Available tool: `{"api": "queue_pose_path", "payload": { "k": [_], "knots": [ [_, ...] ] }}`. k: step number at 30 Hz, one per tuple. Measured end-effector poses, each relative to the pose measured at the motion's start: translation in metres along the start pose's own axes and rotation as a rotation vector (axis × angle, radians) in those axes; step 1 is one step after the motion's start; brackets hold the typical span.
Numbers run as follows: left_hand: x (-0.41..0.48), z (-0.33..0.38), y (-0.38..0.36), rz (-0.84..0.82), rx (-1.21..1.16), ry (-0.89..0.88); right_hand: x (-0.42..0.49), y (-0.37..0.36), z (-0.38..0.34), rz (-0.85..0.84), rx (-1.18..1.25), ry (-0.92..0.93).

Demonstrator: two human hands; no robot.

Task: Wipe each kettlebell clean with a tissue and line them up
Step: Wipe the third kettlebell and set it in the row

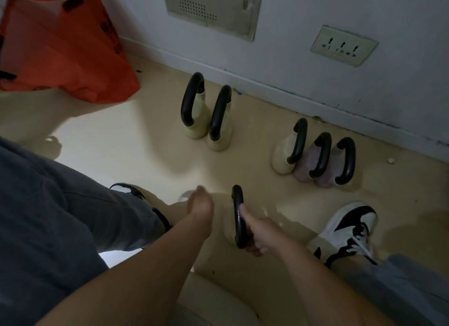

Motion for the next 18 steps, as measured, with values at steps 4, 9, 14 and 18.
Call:
{"api": "queue_pose_path", "payload": {
  "k": [4,9,14,18],
  "knots": [
    [-0.032,0.027,-0.077,-0.228,0.357,-0.244,0.014,0.027,0.015,0.158,0.342,-0.055],
    [-0.061,-0.028,-0.083,-0.305,0.403,-0.385,0.013,0.01,-0.013,-0.034,0.504,-0.011],
    [-0.092,-0.07,-0.058,-0.158,0.339,-0.414,0.006,0.015,-0.022,-0.146,0.478,-0.035],
    [-0.076,-0.018,-0.065,-0.108,0.087,-0.105,0.009,0.006,-0.022,-0.148,0.466,0.003]
  ]
}}
Point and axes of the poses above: each hand's wrist, its own x-axis towards the middle knuckle, its own y-axis out of the back of the hand, z = x × y, the point moved 8 cm from there along x, towards the middle knuckle, and after that the axes turned 2 degrees about y, right-handed, at the moved point
